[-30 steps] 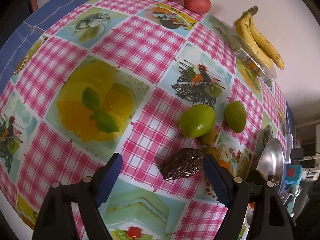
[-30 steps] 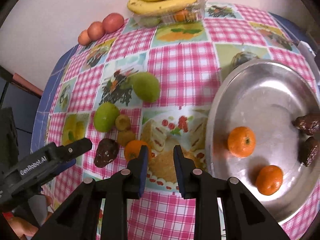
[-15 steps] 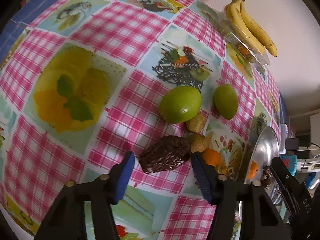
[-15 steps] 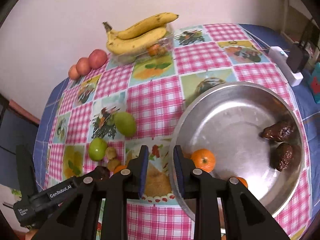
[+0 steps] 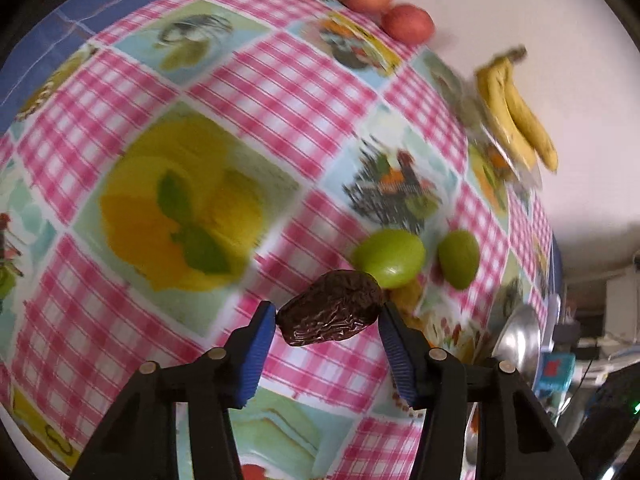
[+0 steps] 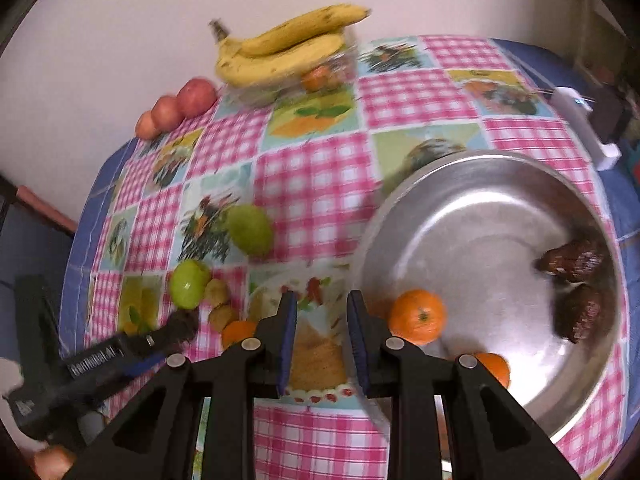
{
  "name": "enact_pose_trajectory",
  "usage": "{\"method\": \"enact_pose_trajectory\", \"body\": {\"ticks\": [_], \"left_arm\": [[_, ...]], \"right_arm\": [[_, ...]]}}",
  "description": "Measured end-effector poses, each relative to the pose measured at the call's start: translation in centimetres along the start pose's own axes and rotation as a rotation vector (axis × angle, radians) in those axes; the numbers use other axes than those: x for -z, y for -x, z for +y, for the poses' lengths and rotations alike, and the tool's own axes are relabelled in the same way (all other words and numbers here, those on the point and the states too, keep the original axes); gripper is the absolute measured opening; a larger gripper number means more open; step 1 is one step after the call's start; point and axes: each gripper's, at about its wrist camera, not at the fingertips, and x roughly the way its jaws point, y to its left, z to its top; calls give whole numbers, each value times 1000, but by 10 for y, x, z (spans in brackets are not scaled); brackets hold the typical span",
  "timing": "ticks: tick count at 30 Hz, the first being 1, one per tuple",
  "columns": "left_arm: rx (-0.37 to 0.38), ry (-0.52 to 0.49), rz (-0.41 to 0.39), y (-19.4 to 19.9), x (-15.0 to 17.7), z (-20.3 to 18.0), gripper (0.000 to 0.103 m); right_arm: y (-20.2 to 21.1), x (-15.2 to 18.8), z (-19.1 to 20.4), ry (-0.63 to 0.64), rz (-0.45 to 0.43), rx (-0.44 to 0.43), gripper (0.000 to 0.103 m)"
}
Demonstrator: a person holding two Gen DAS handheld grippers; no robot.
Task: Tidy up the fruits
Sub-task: 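Close the left tool on the brown date while the right tool grips the tangerine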
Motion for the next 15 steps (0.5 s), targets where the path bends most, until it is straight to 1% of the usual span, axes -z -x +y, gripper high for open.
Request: {"method": "enact_pose_trajectory", "body": {"ticks": [5,8,10,15], "left_arm": [[13,70,-35,12,-9,21,56],[20,84,-42,13,-11,24,56],[22,86,-40,12,-12,24,56],[23,90,-29,10,-12,26,56]], "right_arm": [[-24,10,27,79,79,-54,27],[-35,13,36,103,110,-63,34],[-39,15,40,113,117,-66,37],[-46,18,48,123,130,-82,37]]}}
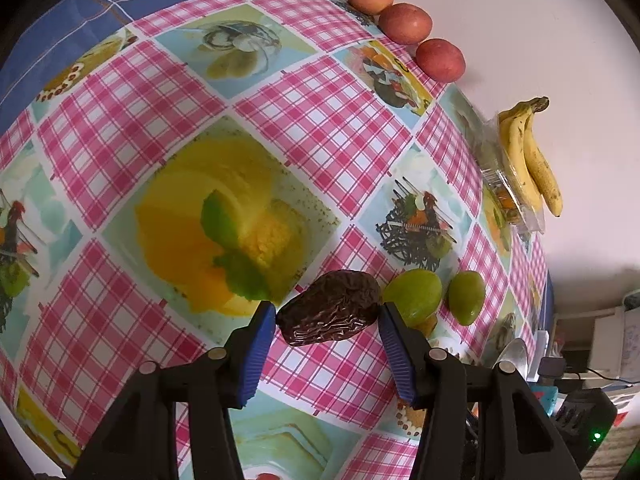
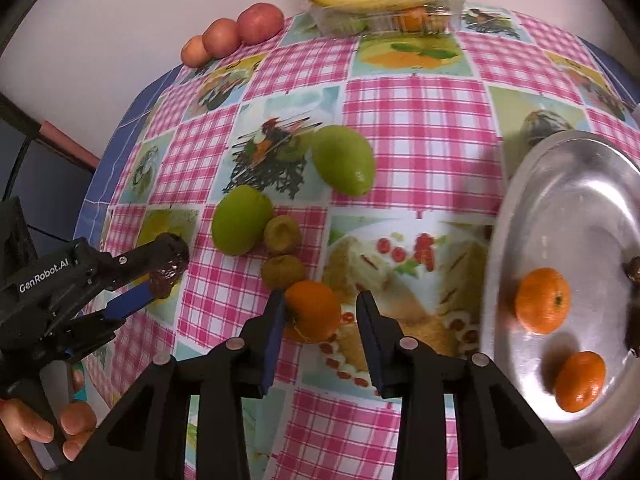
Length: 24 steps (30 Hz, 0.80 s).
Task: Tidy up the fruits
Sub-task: 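Close the left tool on the brown date while the right tool grips the tangerine, then carry the date and tangerine into the steel bowl and open both tools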
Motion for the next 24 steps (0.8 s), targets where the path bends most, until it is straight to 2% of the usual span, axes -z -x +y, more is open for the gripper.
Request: {"method": "enact_pose_trajectory", "body": {"ticks": [5,17,20,24], "left_arm": [[-7,-6,7,-3,1,-2,56],[-20,-18,-4,-3,-1,-3,56],[-10,-23,-21,2,-2,-4,56],[-9,-44,-46,9,-1,-9,56]], "right_arm": [[-6,1,3,0,22,-32,37],[-7,2,8,21,35,-49,34],[1,0,3,-10,11,-75,34],[24,-6,-6,-43,-64,-96,34]]}}
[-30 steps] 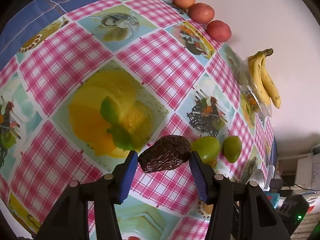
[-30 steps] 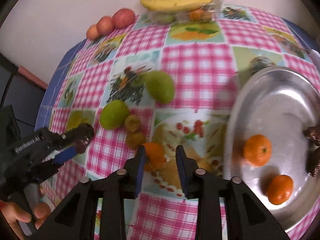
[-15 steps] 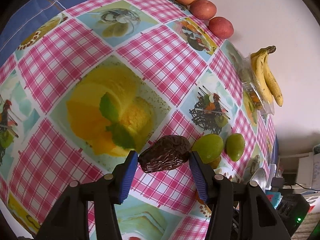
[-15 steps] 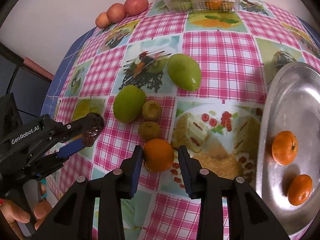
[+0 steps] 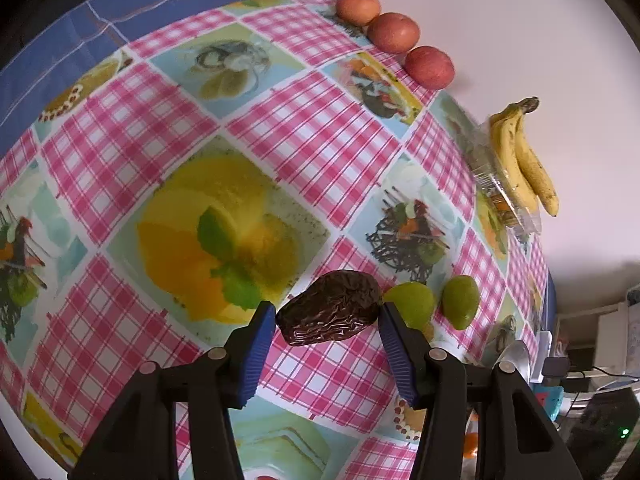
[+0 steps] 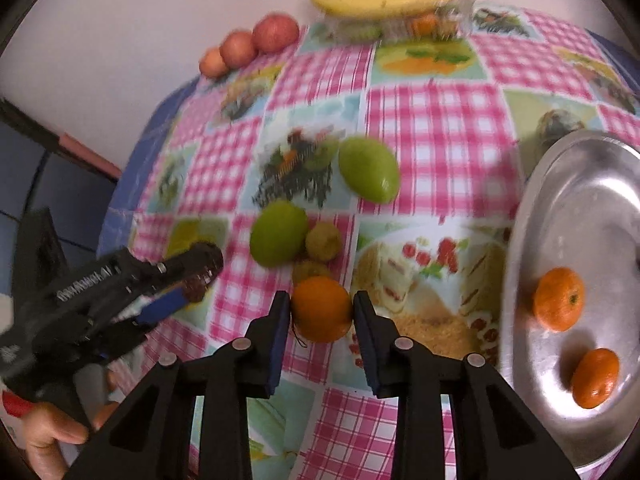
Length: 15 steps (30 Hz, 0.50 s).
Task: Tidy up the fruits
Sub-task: 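Carry the date and tangerine into the steel bowl and open both tools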
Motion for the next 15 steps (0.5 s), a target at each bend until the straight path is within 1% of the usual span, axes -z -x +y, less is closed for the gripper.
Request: {"method": "enact_pose_trajectory", "body": {"ticks": [4,9,13,15], "left_arm": [[4,-28,-29,7,0,-8,56],[18,-85,-52,12,4,-24,56],[37,-174,-49,12,14,-51,56],[68,-237,-37,10,23,-71,56]], "right_arm": [[25,-9,-12,-30,-85,57,34],[55,-17,-43,-104,-166,168,34],[78,-18,-79,-179,-209,274,34],[87,-18,-94,-211,-227,296,34]]}}
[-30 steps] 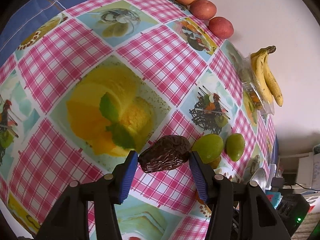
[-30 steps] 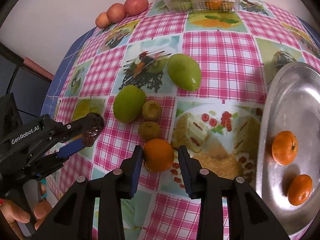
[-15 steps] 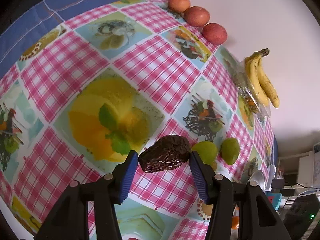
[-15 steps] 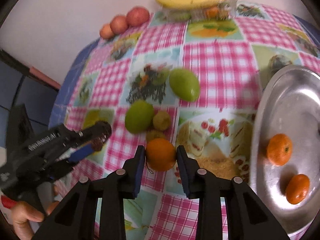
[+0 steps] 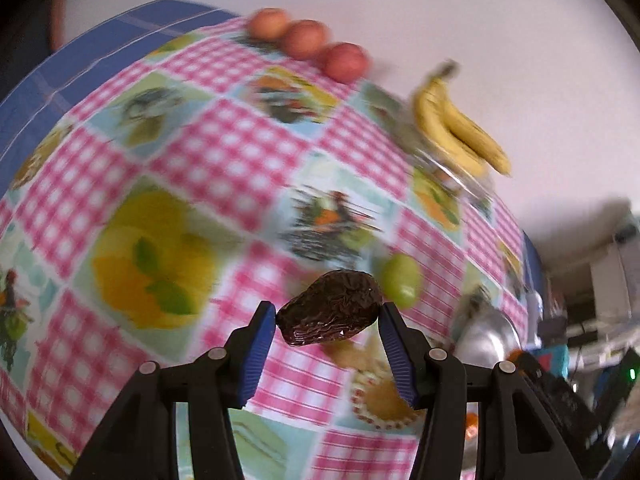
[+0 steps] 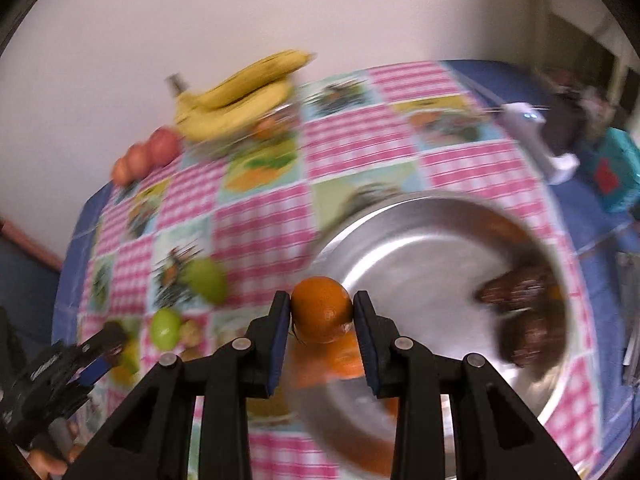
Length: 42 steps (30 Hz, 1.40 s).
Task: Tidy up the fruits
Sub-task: 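Carry the date and tangerine into the steel bowl and open both tools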
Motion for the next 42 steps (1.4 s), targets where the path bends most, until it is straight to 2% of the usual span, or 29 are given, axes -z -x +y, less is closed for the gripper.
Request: {"method": "enact_pose_trajectory", "body": {"ticks": [9,16,25,31,42], "left_arm": [[88,-257,67,-28,18,-97,56],[85,-402,125,-67,38,-150,56],[76,-492,170,-100,50,-179,56],[54,-545,161,-109,56,-190,56],[66,-542,160,-109,56,-186,57]], "right_arm": [[4,-20,-56,-87,-42,55,34],[-6,-32,-68,-91,-48,58,34],[-32,-37,-84,-108,2,59,34],[-42,-37,-87,-110,28,68,34],[-51,-32,-94,-133,67,79,34]]}}
